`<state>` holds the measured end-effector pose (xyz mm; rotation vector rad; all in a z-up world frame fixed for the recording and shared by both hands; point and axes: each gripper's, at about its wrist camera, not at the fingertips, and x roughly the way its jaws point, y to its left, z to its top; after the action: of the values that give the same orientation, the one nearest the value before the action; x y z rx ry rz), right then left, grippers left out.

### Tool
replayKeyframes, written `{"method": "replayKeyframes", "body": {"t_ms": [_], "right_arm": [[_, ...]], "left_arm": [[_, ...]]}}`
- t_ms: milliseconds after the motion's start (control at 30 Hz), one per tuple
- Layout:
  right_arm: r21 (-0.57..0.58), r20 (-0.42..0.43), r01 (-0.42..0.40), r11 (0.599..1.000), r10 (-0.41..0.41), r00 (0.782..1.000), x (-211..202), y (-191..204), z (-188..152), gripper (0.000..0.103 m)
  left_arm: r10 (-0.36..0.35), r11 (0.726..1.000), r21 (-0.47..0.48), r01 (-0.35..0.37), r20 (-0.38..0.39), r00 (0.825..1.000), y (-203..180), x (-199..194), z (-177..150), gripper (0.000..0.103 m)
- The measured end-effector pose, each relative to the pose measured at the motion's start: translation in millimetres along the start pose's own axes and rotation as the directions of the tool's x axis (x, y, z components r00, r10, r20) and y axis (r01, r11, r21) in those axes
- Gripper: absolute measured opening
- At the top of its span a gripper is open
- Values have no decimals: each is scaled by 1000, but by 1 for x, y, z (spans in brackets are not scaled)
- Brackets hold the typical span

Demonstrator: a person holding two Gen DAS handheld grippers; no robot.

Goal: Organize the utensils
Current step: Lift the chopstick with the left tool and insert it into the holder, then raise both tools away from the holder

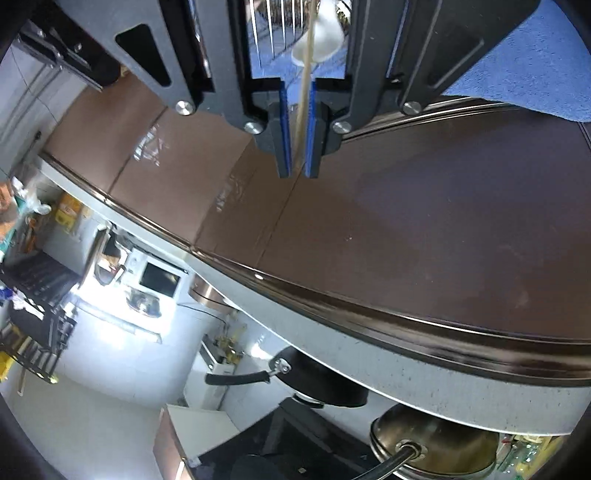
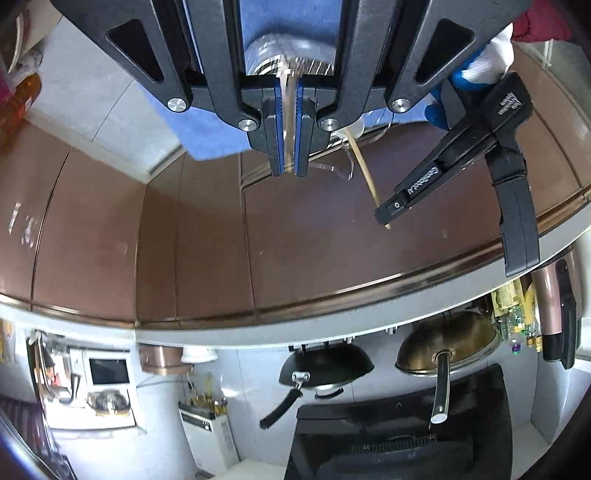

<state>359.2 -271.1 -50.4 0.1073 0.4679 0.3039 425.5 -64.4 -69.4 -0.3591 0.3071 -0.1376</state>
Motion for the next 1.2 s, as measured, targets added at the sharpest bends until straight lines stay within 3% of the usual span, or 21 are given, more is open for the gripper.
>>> {"method": "replayKeyframes", "body": {"t_ms": [33,67,333,400,567,633,700,900,1067,1200], "right_arm": [[3,1,-1,1000,1,1000,-3,-1,-2,13],[5,7,-4,1000,4,1000,-7,-1,-2,14],[-1,63,-13,1000,14,998,-58,10,11,30],[-3,86,-12,1000,12,996,-79,15,15,44],[-9,141,-9,1000,10,990,-134,32,23,49],[-15,161,-1,1000,3,987,-151,39,25,56],[-27,197,24,999,-19,980,-178,49,24,68],[-41,296,130,991,-112,949,-243,71,17,85],[-70,353,218,973,-180,918,-288,85,10,94],[-105,352,209,972,-161,922,-314,94,5,97]], "left_arm": [[-6,1000,9,6,1,1000,1,-5,0,25],[-11,1000,18,11,4,1000,1,-12,2,28],[-35,997,66,36,-13,999,8,-87,42,47],[-34,995,91,35,-13,999,9,-112,52,53],[-12,988,156,6,38,999,11,-179,75,62],[1,984,180,-15,78,997,13,-212,82,66],[10,980,195,-32,111,994,16,-237,85,68],[39,971,225,-77,169,985,24,-308,90,71],[54,966,239,-99,185,981,31,-354,91,71],[54,970,228,-90,160,986,37,-376,88,71]]}}
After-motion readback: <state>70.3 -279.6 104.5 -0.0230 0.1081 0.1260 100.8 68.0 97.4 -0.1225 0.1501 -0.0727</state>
